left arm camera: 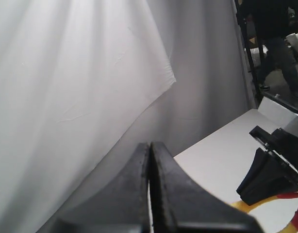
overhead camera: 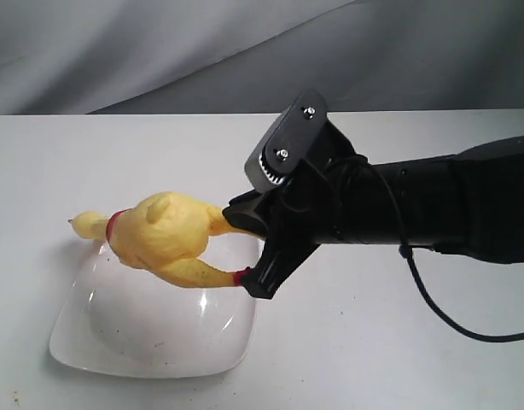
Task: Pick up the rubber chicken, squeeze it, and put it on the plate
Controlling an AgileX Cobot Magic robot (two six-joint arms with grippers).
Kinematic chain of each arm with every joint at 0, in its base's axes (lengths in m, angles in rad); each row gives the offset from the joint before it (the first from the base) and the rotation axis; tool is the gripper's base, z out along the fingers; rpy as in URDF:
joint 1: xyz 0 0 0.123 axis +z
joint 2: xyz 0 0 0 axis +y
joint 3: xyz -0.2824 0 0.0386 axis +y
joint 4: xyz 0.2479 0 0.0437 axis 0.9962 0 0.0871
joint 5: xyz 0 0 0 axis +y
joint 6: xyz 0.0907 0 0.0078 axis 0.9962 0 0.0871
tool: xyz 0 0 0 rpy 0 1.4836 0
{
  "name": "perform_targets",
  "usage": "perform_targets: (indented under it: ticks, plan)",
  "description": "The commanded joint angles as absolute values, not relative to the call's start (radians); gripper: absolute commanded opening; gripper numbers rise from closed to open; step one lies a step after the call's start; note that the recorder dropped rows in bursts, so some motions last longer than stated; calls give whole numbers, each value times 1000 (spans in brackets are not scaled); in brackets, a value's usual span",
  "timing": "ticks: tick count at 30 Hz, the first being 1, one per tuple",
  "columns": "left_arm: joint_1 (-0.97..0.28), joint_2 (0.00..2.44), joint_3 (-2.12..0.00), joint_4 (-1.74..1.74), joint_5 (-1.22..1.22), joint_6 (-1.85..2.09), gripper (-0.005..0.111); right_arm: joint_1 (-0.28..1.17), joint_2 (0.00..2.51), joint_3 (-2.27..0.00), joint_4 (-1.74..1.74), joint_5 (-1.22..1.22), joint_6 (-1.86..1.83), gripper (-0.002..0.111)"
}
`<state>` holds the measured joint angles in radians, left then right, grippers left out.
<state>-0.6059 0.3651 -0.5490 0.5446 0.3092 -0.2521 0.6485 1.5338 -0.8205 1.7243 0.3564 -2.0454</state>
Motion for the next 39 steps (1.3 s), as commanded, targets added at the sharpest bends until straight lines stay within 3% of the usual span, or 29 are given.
perform_targets:
  ticks: [1, 10, 17, 19, 25, 28, 31, 33, 39]
  plan:
    - [-610, 358, -553, 533, 310, -262, 0, 652, 1571, -829, 1744, 389, -2078, 0]
    - [-610, 358, -553, 533, 311, -259, 0, 652, 1656, -827, 1744, 355, -2064, 0]
    - [-610, 358, -553, 533, 311, -259, 0, 652, 1690, -823, 1744, 175, -1996, 1]
    - [-610, 358, -553, 533, 311, -259, 0, 652, 1696, -816, 1744, 131, -1971, 10]
    - [-610, 358, -553, 533, 313, -259, 0, 652, 1703, -768, 1744, 99, -1969, 51]
    - [-610, 358, -553, 533, 315, -259, 0, 652, 1693, -764, 1744, 11, -1962, 59]
    - [-610, 358, -553, 533, 317, -255, 0, 652, 1646, -764, 1744, -136, -1953, 57]
    - [-610, 358, -553, 533, 317, -255, 0, 652, 1588, -764, 1744, -236, -1949, 49]
    - [-610, 358, -553, 533, 317, -255, 0, 652, 1342, -720, 1744, -209, -1985, 2]
